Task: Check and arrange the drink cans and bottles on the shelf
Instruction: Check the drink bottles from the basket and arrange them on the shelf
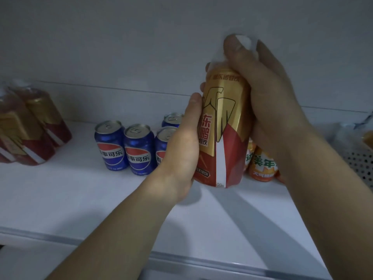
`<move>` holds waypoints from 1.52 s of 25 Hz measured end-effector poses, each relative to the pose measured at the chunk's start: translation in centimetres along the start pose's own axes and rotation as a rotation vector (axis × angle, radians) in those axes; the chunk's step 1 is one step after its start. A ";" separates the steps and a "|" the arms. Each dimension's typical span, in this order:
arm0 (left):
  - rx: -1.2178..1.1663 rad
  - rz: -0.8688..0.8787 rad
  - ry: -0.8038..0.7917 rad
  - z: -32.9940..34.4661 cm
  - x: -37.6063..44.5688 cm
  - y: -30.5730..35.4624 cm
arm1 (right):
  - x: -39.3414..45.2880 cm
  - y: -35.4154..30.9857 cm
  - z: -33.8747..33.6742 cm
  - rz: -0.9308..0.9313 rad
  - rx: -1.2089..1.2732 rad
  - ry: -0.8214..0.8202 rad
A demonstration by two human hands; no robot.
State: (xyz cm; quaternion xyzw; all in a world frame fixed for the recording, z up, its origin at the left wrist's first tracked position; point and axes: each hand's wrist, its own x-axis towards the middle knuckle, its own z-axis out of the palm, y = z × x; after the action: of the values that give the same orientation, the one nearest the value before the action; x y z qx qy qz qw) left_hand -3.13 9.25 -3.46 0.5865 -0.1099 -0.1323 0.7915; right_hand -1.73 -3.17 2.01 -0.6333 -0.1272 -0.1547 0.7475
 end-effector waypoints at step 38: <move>-0.020 0.027 -0.009 0.5 -0.3 -0.2 | -0.4 0.1 -0.1 -0.098 0.035 -0.005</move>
State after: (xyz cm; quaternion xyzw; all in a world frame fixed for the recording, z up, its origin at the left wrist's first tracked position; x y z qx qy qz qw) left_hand -3.62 8.88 -3.54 0.5764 -0.1202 -0.1253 0.7985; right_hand -2.04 -3.24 1.72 -0.6136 -0.1628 -0.1873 0.7496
